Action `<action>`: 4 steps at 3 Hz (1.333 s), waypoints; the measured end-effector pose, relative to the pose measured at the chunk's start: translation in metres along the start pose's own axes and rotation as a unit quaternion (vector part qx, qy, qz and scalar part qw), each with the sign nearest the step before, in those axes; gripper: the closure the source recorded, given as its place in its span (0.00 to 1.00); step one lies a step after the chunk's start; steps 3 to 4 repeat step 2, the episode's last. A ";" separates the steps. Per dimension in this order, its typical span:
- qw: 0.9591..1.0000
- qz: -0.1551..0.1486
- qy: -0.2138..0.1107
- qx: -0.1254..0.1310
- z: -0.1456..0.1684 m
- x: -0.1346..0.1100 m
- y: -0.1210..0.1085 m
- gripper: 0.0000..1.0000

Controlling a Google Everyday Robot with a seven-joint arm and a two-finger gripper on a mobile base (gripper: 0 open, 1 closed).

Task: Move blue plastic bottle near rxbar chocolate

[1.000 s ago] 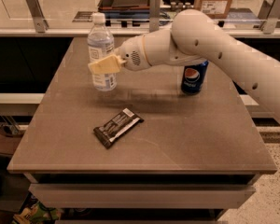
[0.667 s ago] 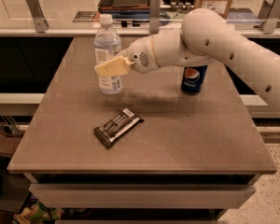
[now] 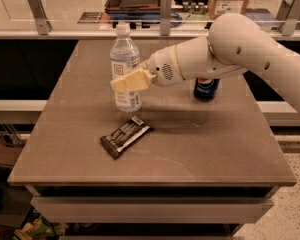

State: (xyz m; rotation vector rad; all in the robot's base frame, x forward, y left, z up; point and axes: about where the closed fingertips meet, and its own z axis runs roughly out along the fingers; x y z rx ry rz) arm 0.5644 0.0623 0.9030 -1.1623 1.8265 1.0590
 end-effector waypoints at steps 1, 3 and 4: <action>1.000 0.010 0.003 -0.019 0.010 0.020 0.012 1.00; 1.000 0.026 0.013 -0.011 0.017 0.031 0.015 0.83; 1.000 0.026 0.013 -0.011 0.017 0.031 0.015 0.83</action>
Offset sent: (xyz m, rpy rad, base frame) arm -0.0284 0.0083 -0.0518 -0.0427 0.1380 -0.0726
